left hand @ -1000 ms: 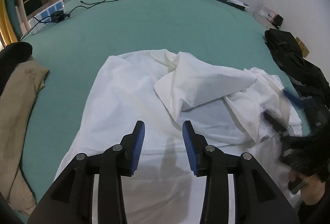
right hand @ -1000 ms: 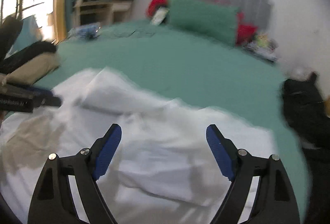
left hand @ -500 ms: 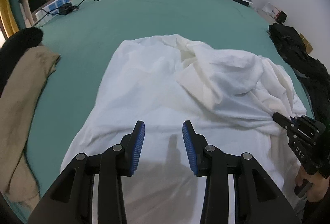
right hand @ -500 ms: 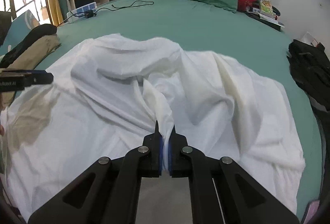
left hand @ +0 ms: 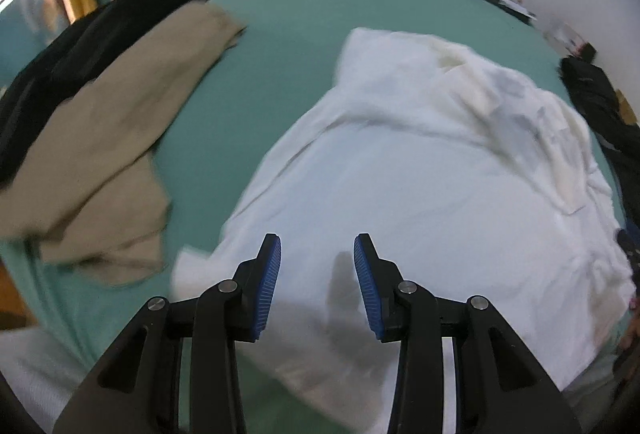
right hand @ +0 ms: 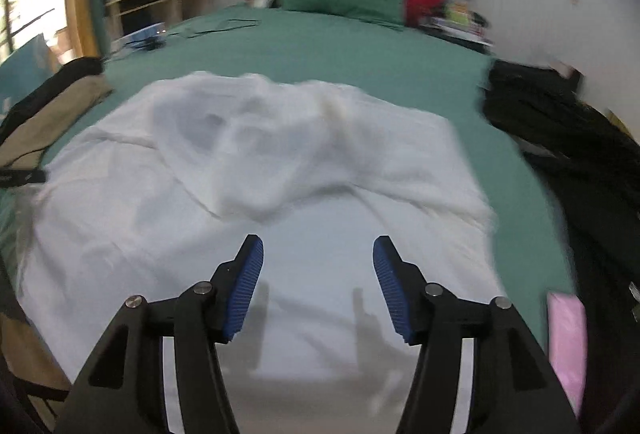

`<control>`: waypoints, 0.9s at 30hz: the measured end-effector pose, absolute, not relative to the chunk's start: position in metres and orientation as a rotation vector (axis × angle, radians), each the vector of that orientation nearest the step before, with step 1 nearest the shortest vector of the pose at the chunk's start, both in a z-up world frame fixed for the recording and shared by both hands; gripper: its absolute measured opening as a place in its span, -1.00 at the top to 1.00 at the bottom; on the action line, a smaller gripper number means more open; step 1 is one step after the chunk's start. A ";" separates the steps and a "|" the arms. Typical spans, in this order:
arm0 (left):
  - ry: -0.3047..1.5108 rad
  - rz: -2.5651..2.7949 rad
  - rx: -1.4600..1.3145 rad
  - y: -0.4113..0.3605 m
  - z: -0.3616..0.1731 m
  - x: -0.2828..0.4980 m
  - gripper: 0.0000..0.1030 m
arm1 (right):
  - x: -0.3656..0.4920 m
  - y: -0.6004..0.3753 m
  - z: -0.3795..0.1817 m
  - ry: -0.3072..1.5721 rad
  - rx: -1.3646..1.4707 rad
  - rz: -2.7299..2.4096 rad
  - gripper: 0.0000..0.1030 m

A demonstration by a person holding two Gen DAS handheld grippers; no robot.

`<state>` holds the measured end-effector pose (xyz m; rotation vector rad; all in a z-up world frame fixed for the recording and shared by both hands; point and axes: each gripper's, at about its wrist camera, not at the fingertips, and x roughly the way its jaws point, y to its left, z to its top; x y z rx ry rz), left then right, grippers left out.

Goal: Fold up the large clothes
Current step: 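Release the jacket with both grippers and smooth the folded cloth, then pinch the white jacket hem with both grippers and lift it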

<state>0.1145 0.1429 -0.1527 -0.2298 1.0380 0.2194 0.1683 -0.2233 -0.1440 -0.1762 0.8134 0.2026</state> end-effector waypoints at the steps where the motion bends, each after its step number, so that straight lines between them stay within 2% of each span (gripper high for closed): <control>1: 1.038 0.228 -0.237 0.147 -0.154 0.110 0.21 | 0.164 -0.238 -0.143 0.822 -0.155 0.160 -0.12; 5: 1.033 0.243 -0.263 0.160 -0.158 0.099 0.18 | 0.147 -0.300 -0.143 0.869 -0.042 -0.001 -0.12; 8: 1.037 0.218 -0.234 0.156 -0.163 0.099 -0.02 | 0.143 -0.335 -0.150 0.914 0.054 -0.093 -0.13; 13: 1.017 0.230 -0.171 0.149 -0.159 0.096 -0.02 | 0.138 -0.363 -0.174 1.021 0.165 -0.154 -0.13; 20: 0.970 0.309 -0.164 0.161 -0.156 0.089 -0.05 | 0.123 -0.351 -0.186 1.027 0.235 -0.041 -0.17; 21: 0.980 0.316 -0.155 0.162 -0.160 0.089 -0.06 | 0.122 -0.345 -0.187 1.030 0.228 -0.019 -0.12; 23: 1.034 0.316 -0.149 0.164 -0.175 0.091 -0.17 | 0.122 -0.330 -0.189 1.038 0.202 0.025 0.25; 24: 1.021 0.314 -0.142 0.164 -0.177 0.090 -0.18 | 0.121 -0.325 -0.189 1.039 0.197 0.047 0.76; 25: 1.013 0.316 -0.132 0.162 -0.177 0.089 -0.18 | 0.120 -0.319 -0.191 1.050 0.222 0.089 0.90; 27: 1.019 0.315 -0.123 0.161 -0.176 0.088 -0.18 | 0.117 -0.312 -0.192 1.053 0.245 0.122 0.90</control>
